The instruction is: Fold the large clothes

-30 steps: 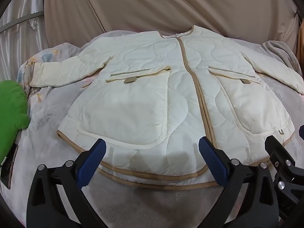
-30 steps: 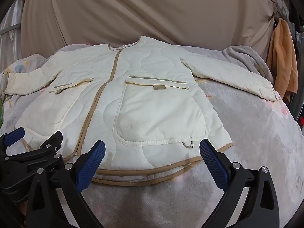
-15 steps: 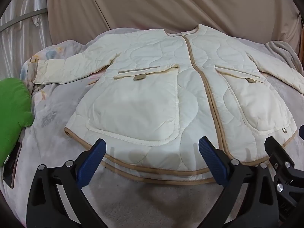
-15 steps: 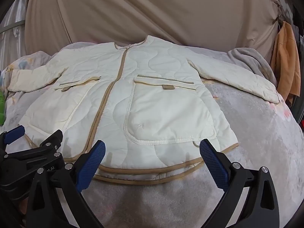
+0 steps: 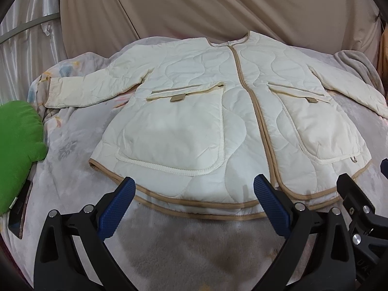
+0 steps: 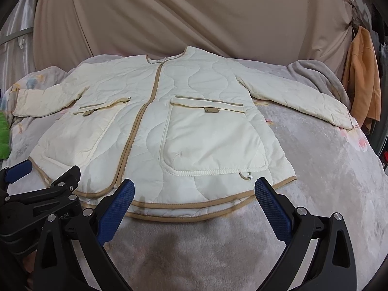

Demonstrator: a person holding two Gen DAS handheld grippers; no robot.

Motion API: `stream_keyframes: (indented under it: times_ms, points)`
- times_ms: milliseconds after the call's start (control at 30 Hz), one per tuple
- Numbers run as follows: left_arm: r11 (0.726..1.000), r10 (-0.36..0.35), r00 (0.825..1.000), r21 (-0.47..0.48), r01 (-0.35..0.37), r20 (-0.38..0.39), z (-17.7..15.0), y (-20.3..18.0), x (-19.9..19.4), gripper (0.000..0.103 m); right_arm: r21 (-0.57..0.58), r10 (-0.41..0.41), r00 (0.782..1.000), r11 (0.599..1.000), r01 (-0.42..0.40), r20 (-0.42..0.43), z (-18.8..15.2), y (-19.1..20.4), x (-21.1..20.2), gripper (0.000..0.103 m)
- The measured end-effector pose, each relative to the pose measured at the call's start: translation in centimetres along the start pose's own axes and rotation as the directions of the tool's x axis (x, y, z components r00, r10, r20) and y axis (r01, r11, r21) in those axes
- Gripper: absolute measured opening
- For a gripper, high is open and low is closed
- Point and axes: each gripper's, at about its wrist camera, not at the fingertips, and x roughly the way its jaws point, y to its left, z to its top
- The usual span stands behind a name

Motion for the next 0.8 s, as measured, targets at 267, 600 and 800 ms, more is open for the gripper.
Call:
stream_keyframes:
  times_ms: [267,600,800]
  points:
    - [1.000,0.008,1.000,-0.002,-0.008,-0.002,-0.5,0.3,-0.8,0.096,-0.006,0.010,1.000,1.000,-0.010,0.004,-0.4,0.1,-0.8,0.098]
    - [1.000,0.017,1.000,-0.003,-0.017,0.006,-0.8,0.6,-1.5,0.095,-0.008,0.016,1.000,1.000,-0.016,0.009,-0.5,0.3,-1.4,0.098]
    - [1.000,0.018,1.000,-0.003,-0.018,0.008,-0.8,0.7,-1.7,0.095,-0.009,0.017,1.000,1.000,-0.017,0.013,-0.5,0.3,-1.6,0.098]
